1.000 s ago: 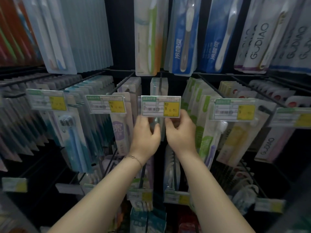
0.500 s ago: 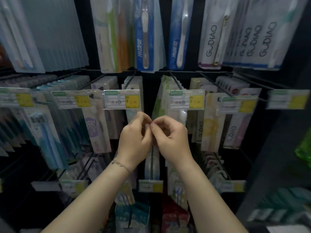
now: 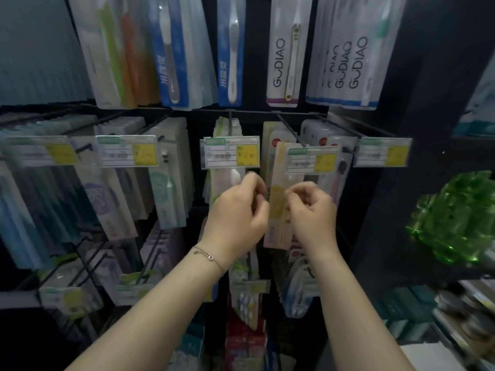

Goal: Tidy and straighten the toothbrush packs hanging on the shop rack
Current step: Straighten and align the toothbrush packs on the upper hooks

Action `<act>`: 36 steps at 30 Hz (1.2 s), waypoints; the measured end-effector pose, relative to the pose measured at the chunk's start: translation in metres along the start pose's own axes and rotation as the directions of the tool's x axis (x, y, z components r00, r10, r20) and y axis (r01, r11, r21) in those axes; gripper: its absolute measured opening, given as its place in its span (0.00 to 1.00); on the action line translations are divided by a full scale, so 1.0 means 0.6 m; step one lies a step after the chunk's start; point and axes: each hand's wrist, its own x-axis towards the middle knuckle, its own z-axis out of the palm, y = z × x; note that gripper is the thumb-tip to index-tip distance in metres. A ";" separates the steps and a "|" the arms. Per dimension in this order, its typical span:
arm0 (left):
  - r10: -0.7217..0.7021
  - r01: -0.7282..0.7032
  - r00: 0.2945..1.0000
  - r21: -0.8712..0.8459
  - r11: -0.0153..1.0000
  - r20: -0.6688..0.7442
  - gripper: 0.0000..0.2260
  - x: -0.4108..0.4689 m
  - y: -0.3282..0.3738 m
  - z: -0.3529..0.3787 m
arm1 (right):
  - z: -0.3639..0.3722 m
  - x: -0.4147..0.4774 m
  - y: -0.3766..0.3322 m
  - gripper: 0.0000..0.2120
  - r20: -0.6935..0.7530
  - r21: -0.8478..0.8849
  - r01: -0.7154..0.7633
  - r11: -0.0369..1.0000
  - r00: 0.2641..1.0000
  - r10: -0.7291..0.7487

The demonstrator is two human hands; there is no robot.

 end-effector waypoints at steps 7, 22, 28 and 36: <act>-0.270 0.238 0.935 0.159 0.958 0.230 0.14 0.077 0.039 0.058 | -0.025 0.045 0.034 0.10 -0.059 -0.104 -0.025 0.994 0.998 0.019; -0.502 0.490 0.865 -0.251 0.835 0.016 0.21 0.179 -0.033 0.143 | 0.001 0.156 0.061 0.17 0.141 -0.217 -0.114 0.970 0.979 0.146; -0.495 0.471 0.869 -0.322 0.821 0.009 0.05 0.178 -0.051 0.148 | -0.002 0.170 0.080 0.18 0.116 -0.308 -0.233 0.922 0.953 0.279; -0.520 0.484 0.854 -0.389 0.784 0.015 0.04 0.182 -0.053 0.149 | 0.000 0.167 0.063 0.17 0.110 -0.254 -0.114 0.960 0.983 0.146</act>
